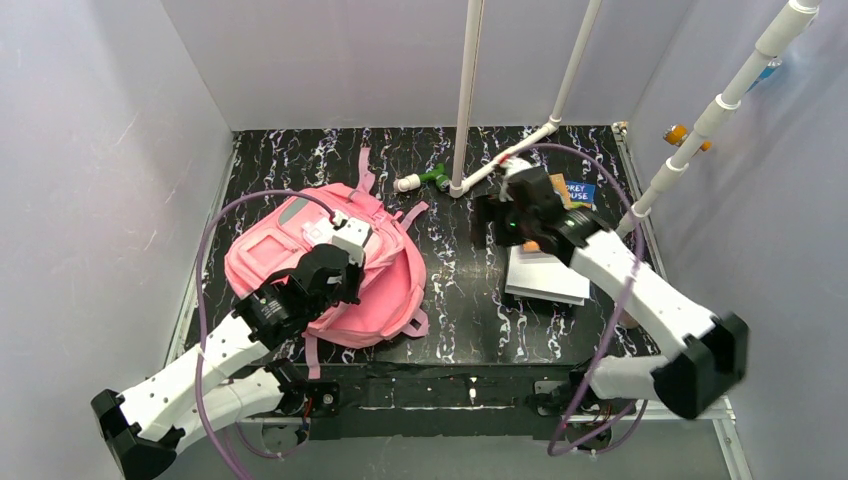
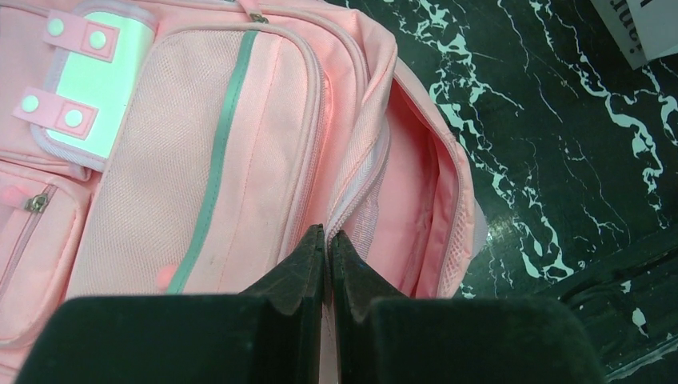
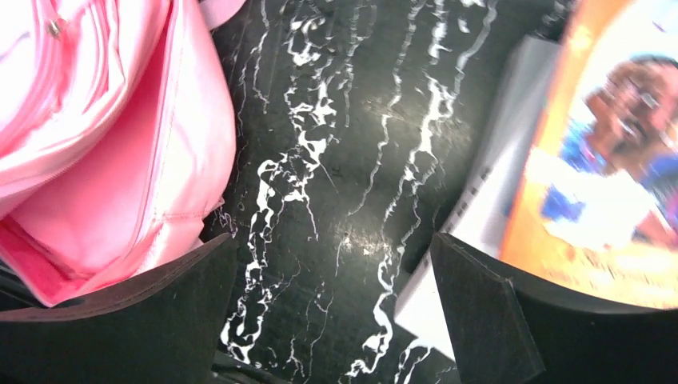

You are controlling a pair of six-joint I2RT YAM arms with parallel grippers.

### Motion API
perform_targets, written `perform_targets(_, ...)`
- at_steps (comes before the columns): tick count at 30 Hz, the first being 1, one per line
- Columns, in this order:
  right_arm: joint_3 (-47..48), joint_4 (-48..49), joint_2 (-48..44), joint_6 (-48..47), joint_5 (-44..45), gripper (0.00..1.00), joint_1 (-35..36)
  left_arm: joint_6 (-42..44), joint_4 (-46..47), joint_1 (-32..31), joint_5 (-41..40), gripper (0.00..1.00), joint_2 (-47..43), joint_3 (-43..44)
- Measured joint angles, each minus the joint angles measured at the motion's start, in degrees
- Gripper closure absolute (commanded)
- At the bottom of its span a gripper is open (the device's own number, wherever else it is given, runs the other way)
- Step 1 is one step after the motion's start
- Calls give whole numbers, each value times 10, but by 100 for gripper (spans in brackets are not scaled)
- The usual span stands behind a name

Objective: Pack the student bag
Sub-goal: Adjust the book at the center of the board.

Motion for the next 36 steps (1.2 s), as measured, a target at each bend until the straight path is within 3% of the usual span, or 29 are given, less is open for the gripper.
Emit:
perform_targets(6,-132,24,-169,97,18,2,-57,14,-2,3,25,100,3,-1)
perform_targets(16,-208,19,-254,215,59,2,-140,48,-1,4,59,100,19,10)
perform_targets(25,-208,5,-257,192,125,2,-208,47,11,4,63,100,13,-20)
perform_targets(31,-178,24,-152,130,84,2,-297,47,12,4,66,100,13,-20)
perform_targets(36,-156,26,-108,86,88,2,-317,46,11,4,67,100,13,-20)
